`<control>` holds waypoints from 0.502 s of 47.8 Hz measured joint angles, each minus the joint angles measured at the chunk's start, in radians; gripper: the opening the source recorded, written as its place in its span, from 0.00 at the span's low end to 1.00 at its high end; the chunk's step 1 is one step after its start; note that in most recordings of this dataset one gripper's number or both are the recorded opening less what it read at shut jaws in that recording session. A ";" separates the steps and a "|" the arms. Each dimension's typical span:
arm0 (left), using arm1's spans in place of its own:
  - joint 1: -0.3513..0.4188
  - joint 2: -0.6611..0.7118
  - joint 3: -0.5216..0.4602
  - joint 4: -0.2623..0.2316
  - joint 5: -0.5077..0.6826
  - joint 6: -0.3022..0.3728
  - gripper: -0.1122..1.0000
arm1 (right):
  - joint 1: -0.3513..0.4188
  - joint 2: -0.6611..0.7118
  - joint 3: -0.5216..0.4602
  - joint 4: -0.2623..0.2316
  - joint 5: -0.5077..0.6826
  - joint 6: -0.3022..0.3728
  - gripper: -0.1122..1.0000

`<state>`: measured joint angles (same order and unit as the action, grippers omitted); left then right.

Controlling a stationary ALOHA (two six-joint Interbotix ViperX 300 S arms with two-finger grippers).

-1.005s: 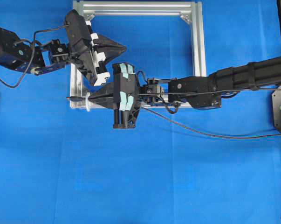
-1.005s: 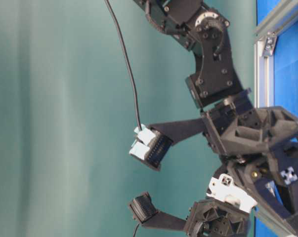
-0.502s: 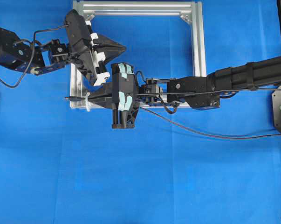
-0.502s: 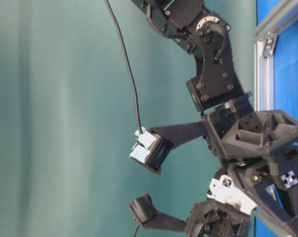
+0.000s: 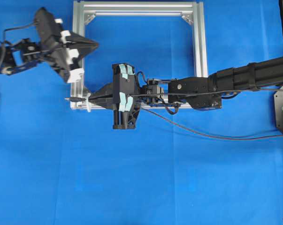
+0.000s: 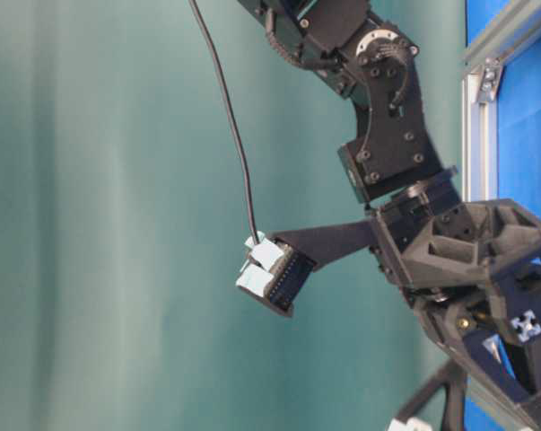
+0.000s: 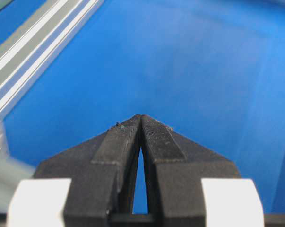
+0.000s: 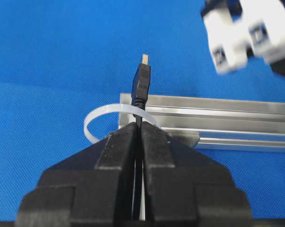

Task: Insert the wire through the string loop located on the left side.
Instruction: 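Move the left gripper open toward the plug tip beyond the loop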

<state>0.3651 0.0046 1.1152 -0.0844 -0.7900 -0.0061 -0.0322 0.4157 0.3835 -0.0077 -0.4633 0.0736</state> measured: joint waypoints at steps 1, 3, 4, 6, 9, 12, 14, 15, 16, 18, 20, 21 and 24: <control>0.003 -0.006 0.011 0.000 0.000 0.000 0.10 | 0.000 0.000 0.000 0.000 0.002 0.000 0.10; 0.009 -0.021 0.031 0.002 -0.002 0.000 0.10 | 0.000 0.000 -0.002 0.000 0.000 0.000 0.10; 0.014 -0.031 0.044 0.002 -0.002 0.000 0.10 | 0.000 0.000 0.000 0.000 0.002 0.000 0.10; 0.017 -0.046 0.063 0.002 -0.005 0.000 0.10 | 0.000 0.000 0.000 0.000 0.002 0.000 0.10; 0.023 -0.069 0.087 0.000 -0.003 0.000 0.10 | 0.000 0.000 0.000 0.000 0.002 0.000 0.10; 0.026 -0.091 0.109 0.002 -0.003 -0.002 0.10 | 0.000 0.000 -0.002 0.000 0.000 0.000 0.10; 0.026 -0.104 0.121 0.002 -0.005 0.000 0.10 | 0.000 0.000 0.000 0.000 0.000 0.000 0.10; 0.025 -0.110 0.126 0.000 -0.005 0.000 0.10 | 0.000 0.000 0.000 0.000 0.002 0.000 0.10; 0.025 -0.120 0.132 0.000 -0.005 0.000 0.10 | 0.000 0.000 -0.002 0.000 0.000 0.000 0.10; 0.026 -0.127 0.138 0.000 -0.005 0.000 0.10 | 0.000 0.000 0.000 0.000 0.002 0.000 0.10; 0.026 -0.133 0.140 0.002 -0.005 -0.002 0.10 | 0.000 0.000 0.000 0.000 0.002 0.000 0.10; 0.026 -0.133 0.141 0.002 -0.003 -0.002 0.10 | 0.000 0.000 0.000 0.000 0.000 0.000 0.10; 0.026 -0.135 0.141 0.002 -0.002 -0.003 0.10 | 0.000 0.000 0.000 0.002 0.000 0.000 0.10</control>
<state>0.3912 -0.1304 1.2563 -0.0828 -0.7915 -0.0092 -0.0322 0.4157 0.3835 -0.0061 -0.4633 0.0736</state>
